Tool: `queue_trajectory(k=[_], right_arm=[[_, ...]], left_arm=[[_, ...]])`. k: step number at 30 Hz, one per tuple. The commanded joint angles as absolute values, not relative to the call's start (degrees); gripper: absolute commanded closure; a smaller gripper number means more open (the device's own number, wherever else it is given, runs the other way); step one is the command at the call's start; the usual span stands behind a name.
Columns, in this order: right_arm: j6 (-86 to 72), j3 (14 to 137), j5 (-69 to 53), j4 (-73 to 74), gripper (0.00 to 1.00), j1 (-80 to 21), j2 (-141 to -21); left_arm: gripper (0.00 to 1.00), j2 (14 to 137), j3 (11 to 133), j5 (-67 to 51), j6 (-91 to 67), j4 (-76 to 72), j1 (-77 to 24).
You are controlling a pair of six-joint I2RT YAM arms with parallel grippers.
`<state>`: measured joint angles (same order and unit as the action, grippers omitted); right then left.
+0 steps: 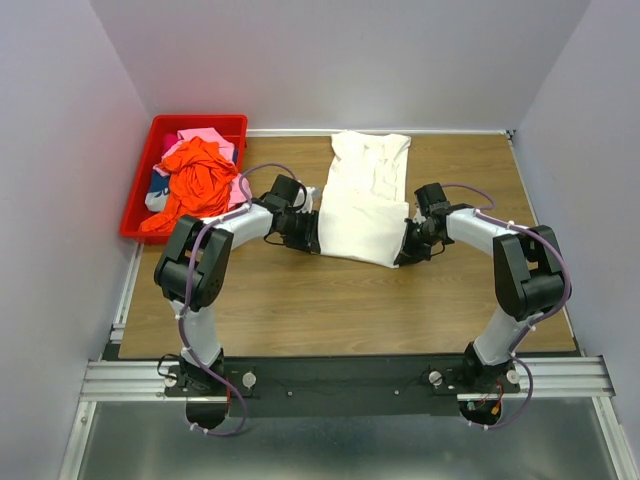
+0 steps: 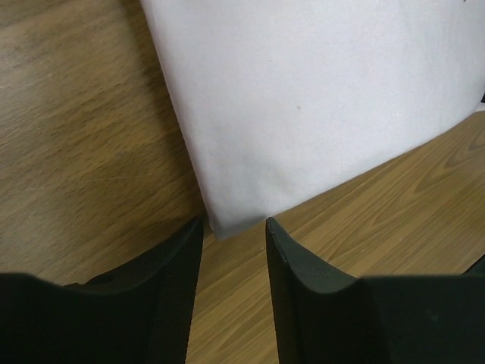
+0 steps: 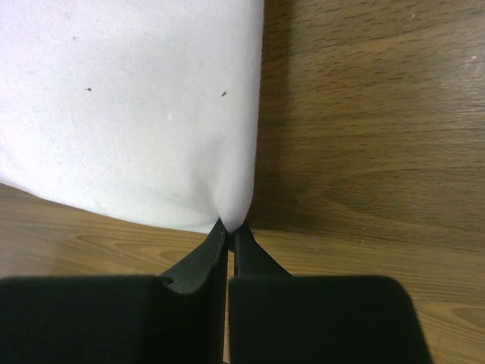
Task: Fold and stack the t-shirts
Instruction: Fold the tshirt
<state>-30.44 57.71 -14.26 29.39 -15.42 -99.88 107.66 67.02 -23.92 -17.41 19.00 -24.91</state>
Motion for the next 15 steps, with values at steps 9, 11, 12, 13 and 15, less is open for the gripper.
queue_trajectory(k=[9,11,12,13,15], right_arm=[[-30.4,56.2,-13.9,29.9,0.92,-15.5,-101.1],[-30.4,56.3,-13.9,29.9,0.94,-15.5,-101.1],[-30.3,56.4,-14.0,29.9,0.94,-15.6,-101.1],[-30.2,56.6,-14.0,30.0,0.95,-15.5,-101.1],[-30.1,56.8,-14.1,30.0,0.96,-15.6,-101.0]], left_arm=[[0.67,110.7,68.6,-21.1,-17.1,20.7,-26.1],[0.69,111.3,68.9,-21.5,-16.9,20.3,-26.5],[0.71,111.4,69.2,-21.7,-16.7,20.2,-26.7],[0.74,111.9,69.3,-22.1,-16.5,20.3,-26.9],[0.87,112.6,69.7,-23.1,-16.0,20.3,-27.3]])
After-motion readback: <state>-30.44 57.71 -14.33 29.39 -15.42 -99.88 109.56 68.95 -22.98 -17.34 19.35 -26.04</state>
